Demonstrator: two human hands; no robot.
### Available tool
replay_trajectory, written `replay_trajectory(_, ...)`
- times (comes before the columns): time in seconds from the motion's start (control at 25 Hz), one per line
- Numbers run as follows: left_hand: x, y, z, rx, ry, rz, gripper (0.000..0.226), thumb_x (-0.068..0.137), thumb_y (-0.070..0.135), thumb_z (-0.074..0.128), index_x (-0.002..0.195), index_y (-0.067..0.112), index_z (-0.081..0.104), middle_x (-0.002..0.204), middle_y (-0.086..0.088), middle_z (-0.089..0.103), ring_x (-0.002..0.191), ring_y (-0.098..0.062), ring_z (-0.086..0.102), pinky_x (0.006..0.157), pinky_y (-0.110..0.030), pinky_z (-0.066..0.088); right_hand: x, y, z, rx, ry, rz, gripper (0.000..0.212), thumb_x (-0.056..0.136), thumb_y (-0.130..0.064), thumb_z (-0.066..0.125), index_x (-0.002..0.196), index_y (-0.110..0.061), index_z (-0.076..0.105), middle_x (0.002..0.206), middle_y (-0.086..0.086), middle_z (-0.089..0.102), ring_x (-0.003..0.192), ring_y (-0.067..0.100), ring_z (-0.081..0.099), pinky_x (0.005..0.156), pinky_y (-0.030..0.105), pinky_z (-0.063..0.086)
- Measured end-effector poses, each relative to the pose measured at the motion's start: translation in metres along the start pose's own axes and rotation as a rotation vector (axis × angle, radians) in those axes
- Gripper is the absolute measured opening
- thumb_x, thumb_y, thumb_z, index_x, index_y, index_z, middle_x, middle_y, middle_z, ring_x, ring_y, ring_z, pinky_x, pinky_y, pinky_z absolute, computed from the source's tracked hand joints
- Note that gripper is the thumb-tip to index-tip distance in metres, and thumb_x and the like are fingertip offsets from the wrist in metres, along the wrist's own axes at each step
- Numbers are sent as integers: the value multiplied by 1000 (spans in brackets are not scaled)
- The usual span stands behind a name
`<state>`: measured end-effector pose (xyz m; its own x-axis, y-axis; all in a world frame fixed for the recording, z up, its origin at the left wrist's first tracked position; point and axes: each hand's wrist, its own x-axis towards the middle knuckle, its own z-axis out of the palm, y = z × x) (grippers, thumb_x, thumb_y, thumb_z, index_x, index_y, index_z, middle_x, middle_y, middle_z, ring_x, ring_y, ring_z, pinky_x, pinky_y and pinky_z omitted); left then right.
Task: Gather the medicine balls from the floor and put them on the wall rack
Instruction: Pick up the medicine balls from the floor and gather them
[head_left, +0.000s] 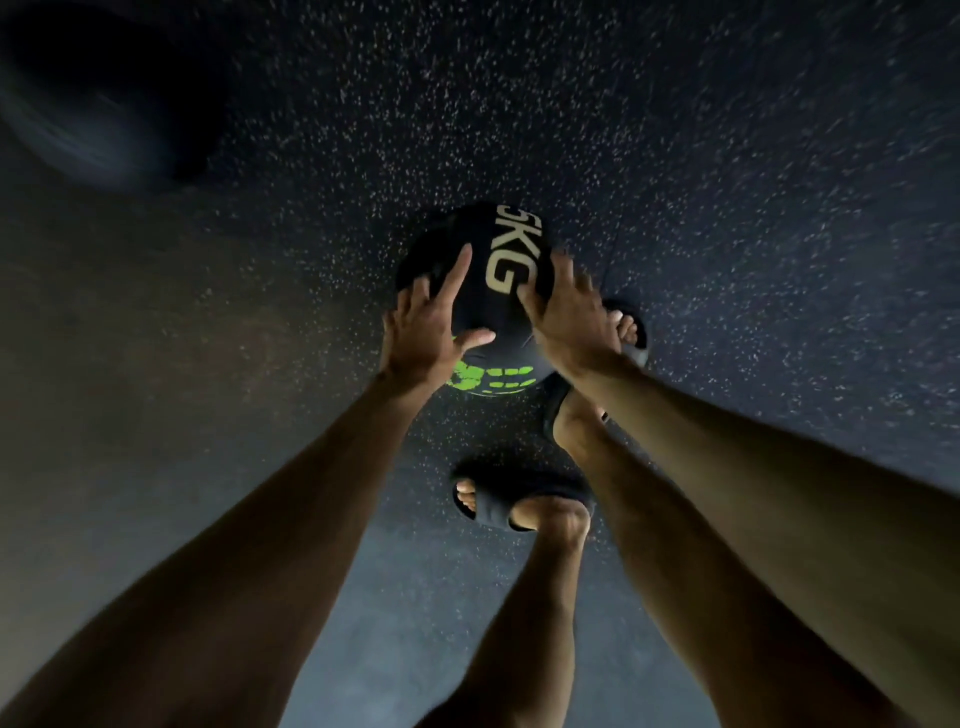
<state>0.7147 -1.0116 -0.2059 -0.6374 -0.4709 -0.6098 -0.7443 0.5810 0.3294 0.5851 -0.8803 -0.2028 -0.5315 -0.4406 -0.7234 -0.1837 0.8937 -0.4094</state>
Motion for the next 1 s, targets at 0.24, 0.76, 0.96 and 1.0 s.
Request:
replay_trajectory(0.24, 51, 62, -17, -151, 125, -190, 73, 91, 50, 62, 153, 31, 29, 150, -24, 32, 138, -40, 33, 113, -54, 34, -59, 22, 6, -178, -99, -85, 93, 99, -48, 50, 156, -27, -21, 164, 26, -7, 153, 38, 2, 122, 52, 23)
replay_trajectory(0.76, 82, 74, -64, -61, 96, 75, 85, 89, 11, 68, 158, 23, 18, 165, -18, 3, 153, -32, 6, 122, -43, 23, 115, -48, -110, 3, -134, 177, 93, 94, -58, 53, 153, -46, -18, 161, 25, 17, 144, 44, 28, 112, 56, 33)
replay_trajectory(0.96, 139, 81, -94, 41, -4, 135, 106, 81, 20, 79, 158, 31, 7, 165, -18, 0, 151, -35, 12, 119, -49, 28, 171, -48, -147, 177, 4, 338, 68, 100, -62, 28, 158, -29, 14, 152, 24, 39, 136, 43, 42, 108, 52, 36)
replay_trajectory(1.0, 156, 87, -102, 61, -11, 170, 107, 81, 23, 79, 158, 33, 6, 165, -16, -2, 152, -35, 12, 119, -48, 27, 176, -47, -154, 204, 40, 330, 63, 102, -58, 28, 155, -25, 23, 148, 24, 43, 132, 43, 46, 105, 51, 38)
